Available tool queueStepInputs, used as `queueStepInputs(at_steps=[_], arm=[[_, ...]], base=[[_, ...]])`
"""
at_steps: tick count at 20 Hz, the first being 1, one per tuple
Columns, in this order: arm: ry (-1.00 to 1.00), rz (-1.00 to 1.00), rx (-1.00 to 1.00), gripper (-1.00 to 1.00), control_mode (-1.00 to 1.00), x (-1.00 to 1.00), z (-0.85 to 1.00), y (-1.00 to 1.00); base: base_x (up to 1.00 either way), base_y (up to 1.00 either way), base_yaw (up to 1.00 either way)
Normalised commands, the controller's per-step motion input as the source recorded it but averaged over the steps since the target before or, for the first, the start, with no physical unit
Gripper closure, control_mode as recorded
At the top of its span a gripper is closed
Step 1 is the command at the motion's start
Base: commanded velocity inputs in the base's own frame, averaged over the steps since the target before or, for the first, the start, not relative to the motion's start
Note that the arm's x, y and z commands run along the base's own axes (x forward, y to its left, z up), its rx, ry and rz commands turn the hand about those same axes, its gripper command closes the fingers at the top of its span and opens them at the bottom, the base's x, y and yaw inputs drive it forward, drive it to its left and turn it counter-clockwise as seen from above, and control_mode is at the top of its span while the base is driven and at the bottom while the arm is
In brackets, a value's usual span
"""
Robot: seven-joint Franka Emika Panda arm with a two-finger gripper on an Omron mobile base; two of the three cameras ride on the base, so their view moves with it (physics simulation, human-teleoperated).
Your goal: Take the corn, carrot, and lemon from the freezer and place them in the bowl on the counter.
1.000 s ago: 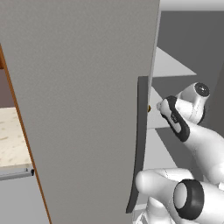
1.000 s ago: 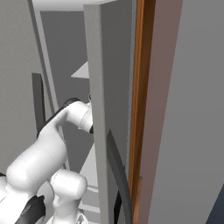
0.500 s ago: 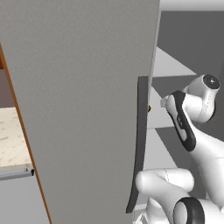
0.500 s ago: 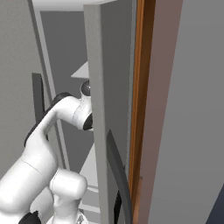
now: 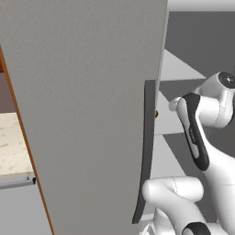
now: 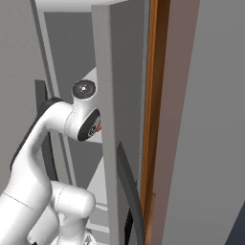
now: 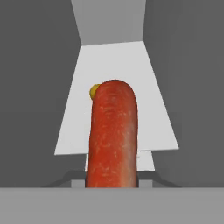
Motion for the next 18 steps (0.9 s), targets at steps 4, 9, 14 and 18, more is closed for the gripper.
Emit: queueStepInputs(at_steps=[4,9,14,18], arm=[[0.01,-0.01,-0.01,1.0,-1.0,-0.68,0.22,0.17],[0.02,-0.01,0.0,1.0,-1.0,-0.63,0.28,0.18],[0.02,-0.01,-0.01,1.0,-1.0,-0.55,0.31,0.2],[0.03,-0.02,-0.02,1.0,-1.0,-0.24,0.37,0.26]], base=[[0.0,0.0,0.0],[0.0,0.0,0.0],[0.0,0.0,0.0],[0.0,0.0,0.0]])
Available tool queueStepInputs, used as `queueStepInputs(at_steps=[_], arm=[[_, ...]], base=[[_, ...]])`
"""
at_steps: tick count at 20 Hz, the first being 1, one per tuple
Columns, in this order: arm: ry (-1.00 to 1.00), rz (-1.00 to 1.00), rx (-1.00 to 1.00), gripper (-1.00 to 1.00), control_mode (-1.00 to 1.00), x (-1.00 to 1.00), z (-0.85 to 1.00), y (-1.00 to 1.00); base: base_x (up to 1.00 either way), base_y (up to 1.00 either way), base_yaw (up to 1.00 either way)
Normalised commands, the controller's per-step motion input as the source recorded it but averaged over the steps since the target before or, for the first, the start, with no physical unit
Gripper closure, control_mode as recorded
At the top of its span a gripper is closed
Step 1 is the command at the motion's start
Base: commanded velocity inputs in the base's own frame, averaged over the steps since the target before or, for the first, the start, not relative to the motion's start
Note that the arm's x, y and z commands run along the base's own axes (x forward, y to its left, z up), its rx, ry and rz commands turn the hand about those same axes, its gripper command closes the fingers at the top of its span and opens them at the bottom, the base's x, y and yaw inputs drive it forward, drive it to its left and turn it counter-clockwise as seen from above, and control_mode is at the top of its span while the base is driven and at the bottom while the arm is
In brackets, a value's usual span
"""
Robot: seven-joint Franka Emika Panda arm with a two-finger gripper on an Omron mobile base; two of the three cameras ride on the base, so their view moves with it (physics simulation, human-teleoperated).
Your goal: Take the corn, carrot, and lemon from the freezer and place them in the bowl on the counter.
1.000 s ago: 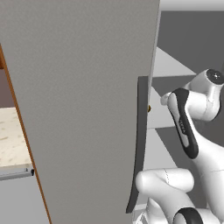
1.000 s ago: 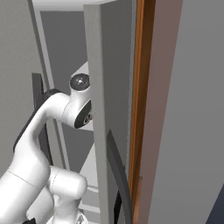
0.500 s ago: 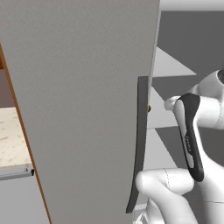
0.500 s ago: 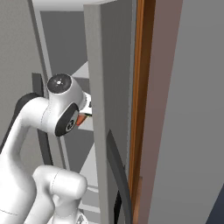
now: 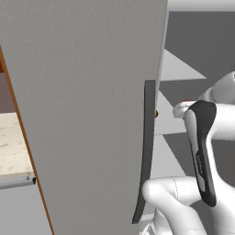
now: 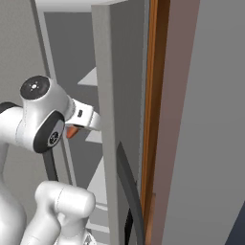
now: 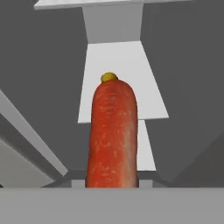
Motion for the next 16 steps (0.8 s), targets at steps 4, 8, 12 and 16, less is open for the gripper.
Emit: queueStepInputs(at_steps=[4,8,12,16], arm=[[0.01,0.0,-0.02,1.0,-1.0,-0.21,0.25,0.17],[0.0,0.0,-0.01,1.0,-1.0,-0.29,0.07,0.08],[0.0,0.0,0.0,1.0,-1.0,-0.29,0.0,0.0],[0.0,-0.01,0.0,1.0,-1.0,-0.3,0.0,0.0]], base=[[0.0,0.0,0.0],[0.0,0.0,0.0],[0.0,0.0,0.0],[0.0,0.0,0.0]])
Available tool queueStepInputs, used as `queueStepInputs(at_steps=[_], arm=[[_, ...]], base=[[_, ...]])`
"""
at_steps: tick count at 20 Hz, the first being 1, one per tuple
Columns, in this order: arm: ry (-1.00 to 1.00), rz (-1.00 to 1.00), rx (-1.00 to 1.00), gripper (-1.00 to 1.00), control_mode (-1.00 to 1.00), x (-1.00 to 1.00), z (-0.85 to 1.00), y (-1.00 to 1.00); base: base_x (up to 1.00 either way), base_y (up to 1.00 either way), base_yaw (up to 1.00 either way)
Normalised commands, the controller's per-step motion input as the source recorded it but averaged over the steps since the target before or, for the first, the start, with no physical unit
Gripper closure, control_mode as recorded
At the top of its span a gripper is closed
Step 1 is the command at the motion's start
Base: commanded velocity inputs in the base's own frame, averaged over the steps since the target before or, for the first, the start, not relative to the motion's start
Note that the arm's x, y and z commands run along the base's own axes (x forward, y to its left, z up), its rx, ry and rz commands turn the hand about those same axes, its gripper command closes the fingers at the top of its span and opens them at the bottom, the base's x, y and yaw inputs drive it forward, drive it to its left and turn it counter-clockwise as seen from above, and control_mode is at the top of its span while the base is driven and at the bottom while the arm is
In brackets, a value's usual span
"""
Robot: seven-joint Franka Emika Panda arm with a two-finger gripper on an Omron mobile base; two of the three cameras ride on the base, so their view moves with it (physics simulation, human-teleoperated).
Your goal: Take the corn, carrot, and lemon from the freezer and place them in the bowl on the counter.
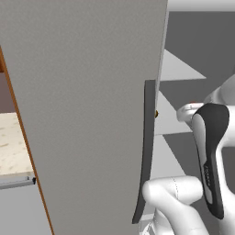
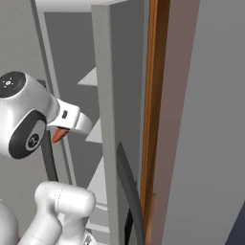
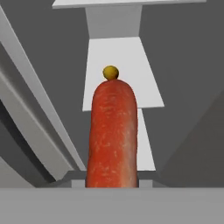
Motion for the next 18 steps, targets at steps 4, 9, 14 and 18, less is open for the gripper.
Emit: queueStepInputs(at_steps=[4,9,14,18], arm=[[0.0,-0.01,0.0,1.0,-1.0,-0.3,0.0,0.0],[0.0,0.0,0.0,1.0,1.0,-0.1,0.0,0.0],[0.0,0.0,0.0,1.0,1.0,0.0,0.0,0.0],[0.0,0.0,0.0,1.0,1.0,0.0,0.0,0.0]], base=[[0.0,0.0,0.0],[-0.14,0.05,0.0],[-0.45,0.45,0.0],[-0.38,1.0,0.0]])
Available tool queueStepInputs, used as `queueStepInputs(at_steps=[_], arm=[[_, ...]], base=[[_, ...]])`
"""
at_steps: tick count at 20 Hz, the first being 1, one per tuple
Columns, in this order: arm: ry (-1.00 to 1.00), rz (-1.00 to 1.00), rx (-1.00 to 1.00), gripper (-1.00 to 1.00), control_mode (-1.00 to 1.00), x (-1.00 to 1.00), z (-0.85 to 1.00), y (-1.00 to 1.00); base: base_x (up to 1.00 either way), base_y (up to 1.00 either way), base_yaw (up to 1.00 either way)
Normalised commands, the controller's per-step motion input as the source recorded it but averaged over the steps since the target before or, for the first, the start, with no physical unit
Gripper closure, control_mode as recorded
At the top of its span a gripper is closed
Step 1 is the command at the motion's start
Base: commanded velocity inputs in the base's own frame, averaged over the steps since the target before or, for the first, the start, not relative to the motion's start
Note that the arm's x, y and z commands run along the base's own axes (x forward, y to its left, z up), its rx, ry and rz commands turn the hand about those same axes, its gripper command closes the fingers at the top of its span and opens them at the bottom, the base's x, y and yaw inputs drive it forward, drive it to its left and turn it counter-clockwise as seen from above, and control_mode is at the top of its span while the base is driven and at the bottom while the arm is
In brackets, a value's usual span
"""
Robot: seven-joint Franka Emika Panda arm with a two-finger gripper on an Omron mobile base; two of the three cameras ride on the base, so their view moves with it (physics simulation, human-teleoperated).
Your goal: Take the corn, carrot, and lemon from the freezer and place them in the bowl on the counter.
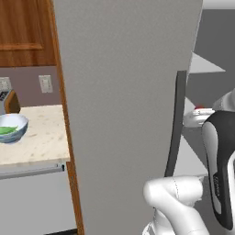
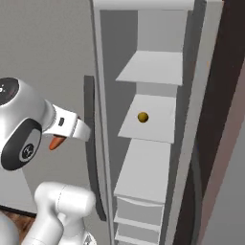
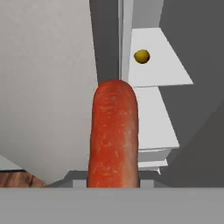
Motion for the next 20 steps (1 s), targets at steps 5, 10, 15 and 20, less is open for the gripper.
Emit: queueStepInputs(at_steps=[5,10,15,20], arm=[[0.0,0.0,0.0,1.0,1.0,0.0,0.0,0.0],[0.0,0.0,0.0,1.0,1.0,0.0,0.0,0.0],[0.0,0.0,0.0,1.0,1.0,0.0,0.0,0.0],[0.0,0.0,0.0,1.0,1.0,0.0,0.0,0.0]], base=[[-0.28,1.0,0.0],[-0.06,1.0,0.0],[0.0,1.0,0.0],[0.07,0.89,0.0]])
